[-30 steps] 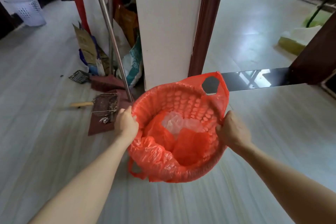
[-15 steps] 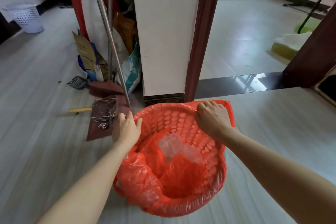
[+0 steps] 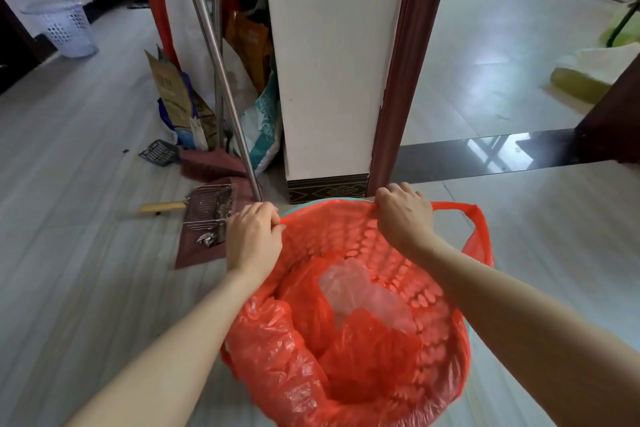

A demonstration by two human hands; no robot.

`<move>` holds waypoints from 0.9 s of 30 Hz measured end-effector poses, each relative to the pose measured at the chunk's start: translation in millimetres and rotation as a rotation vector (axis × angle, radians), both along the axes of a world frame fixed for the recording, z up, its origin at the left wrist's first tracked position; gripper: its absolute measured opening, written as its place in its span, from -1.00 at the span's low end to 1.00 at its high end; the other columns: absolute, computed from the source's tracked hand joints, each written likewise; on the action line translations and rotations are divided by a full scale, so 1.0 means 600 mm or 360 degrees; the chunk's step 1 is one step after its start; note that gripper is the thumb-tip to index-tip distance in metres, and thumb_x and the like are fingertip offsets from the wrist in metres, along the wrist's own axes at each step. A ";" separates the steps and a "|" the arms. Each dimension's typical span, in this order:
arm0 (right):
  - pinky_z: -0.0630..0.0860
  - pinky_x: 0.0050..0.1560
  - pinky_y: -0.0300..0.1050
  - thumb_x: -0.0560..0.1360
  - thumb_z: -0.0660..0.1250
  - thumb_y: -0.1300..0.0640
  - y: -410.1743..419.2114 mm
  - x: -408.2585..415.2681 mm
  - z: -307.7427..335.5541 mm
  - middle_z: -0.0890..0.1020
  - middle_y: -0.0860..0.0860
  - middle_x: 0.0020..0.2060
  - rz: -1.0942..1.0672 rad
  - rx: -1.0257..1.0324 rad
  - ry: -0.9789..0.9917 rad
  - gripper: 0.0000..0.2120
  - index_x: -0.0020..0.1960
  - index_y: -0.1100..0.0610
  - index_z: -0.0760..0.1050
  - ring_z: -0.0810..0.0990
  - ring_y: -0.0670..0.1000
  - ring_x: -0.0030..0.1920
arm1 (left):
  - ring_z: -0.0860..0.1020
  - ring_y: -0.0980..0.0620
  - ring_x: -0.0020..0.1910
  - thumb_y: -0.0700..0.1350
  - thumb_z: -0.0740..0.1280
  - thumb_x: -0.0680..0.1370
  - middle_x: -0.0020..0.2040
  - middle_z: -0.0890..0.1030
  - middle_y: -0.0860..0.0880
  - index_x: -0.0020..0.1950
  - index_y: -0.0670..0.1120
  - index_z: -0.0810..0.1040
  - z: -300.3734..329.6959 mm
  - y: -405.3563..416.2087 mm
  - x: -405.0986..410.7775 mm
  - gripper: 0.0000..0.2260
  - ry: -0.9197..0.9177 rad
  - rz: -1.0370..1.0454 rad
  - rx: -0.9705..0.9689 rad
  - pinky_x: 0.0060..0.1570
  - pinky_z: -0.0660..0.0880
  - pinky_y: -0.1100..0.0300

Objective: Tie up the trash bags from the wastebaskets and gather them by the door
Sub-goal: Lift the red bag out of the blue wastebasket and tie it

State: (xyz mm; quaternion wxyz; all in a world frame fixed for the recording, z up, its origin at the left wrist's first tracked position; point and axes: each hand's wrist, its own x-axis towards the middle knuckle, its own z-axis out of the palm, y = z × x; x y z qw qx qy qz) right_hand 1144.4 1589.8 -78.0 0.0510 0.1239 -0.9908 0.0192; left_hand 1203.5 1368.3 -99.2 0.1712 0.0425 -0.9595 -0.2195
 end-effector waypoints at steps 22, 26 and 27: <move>0.39 0.23 0.02 0.59 0.09 0.02 0.143 0.262 0.006 0.42 0.20 0.36 -0.0242 -0.0564 -0.0747 -0.40 0.52 0.04 -0.12 0.48 0.24 0.26 | 0.36 -0.22 0.36 0.31 0.27 0.41 0.35 0.42 -0.22 0.48 0.01 0.06 0.026 0.013 0.246 -0.23 -0.0943 0.0352 0.0192 0.35 0.20 -0.12; 0.41 0.20 0.02 0.58 0.06 0.17 0.125 0.281 -0.018 0.45 0.20 0.33 -0.0418 -0.0933 -0.0499 -0.47 0.51 0.07 -0.02 0.48 0.23 0.24 | 0.32 -0.24 0.36 -0.03 0.30 0.52 0.41 0.28 -0.25 0.52 -0.13 -0.06 -0.002 0.055 0.275 -0.28 -0.0607 0.0384 0.0632 0.26 0.32 -0.01; 0.40 0.21 0.03 0.59 0.04 0.17 0.120 0.280 -0.021 0.43 0.21 0.34 -0.0471 -0.0983 -0.0475 -0.47 0.52 0.07 -0.03 0.48 0.23 0.25 | 0.31 -0.24 0.38 -0.08 0.27 0.54 0.42 0.27 -0.26 0.52 -0.15 -0.04 -0.004 0.060 0.270 -0.33 -0.0538 0.0438 0.0659 0.28 0.31 -0.01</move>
